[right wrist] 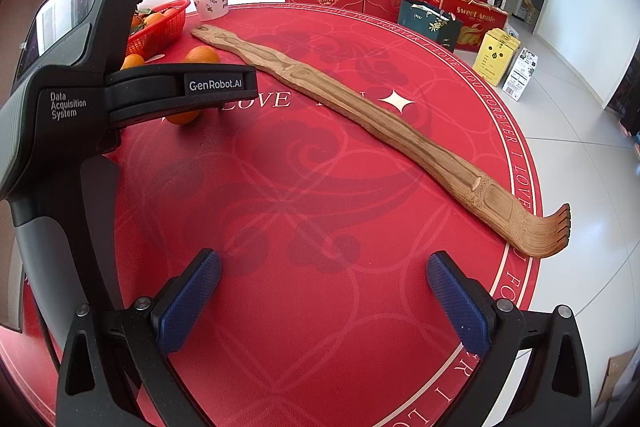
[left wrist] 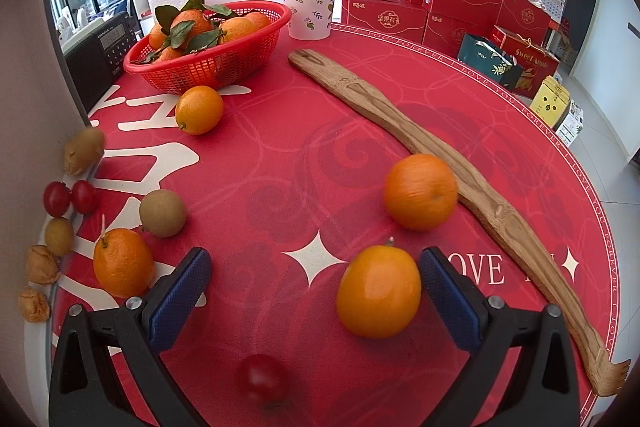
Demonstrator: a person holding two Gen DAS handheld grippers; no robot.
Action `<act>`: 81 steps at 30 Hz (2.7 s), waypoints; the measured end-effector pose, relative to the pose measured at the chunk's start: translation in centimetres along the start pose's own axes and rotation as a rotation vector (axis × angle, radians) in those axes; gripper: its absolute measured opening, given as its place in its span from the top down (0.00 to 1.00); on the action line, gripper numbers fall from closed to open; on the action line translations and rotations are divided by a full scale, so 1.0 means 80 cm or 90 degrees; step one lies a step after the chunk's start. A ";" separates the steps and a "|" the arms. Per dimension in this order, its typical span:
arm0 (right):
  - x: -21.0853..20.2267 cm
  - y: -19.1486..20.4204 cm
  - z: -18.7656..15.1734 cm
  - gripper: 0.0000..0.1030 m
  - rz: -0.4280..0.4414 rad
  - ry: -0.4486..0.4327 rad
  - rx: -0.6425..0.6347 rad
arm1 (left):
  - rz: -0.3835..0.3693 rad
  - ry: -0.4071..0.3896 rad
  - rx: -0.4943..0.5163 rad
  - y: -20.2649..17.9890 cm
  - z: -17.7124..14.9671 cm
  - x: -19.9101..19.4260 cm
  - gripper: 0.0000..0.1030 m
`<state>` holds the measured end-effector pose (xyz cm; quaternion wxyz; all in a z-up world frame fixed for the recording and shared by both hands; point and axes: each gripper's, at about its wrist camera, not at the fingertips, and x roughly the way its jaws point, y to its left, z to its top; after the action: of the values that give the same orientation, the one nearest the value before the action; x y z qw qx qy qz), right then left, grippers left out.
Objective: Organize fruits
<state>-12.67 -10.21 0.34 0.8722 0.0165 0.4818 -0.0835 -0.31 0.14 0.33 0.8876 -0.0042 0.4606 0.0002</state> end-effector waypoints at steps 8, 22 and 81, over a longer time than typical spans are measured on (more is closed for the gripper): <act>0.000 0.001 0.000 0.00 -0.003 -0.003 -0.001 | 0.000 0.000 0.000 0.000 0.000 0.000 0.00; 0.001 0.002 0.001 0.00 0.021 0.003 0.021 | 0.002 0.000 0.001 0.000 0.000 -0.001 0.00; 0.001 0.000 -0.005 0.00 0.003 -0.032 0.039 | 0.004 0.001 0.003 0.000 0.000 -0.001 0.00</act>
<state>-12.92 -10.21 0.04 0.8834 0.0418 0.4567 -0.0967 -0.33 0.13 0.36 0.8873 -0.0011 0.4613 0.0020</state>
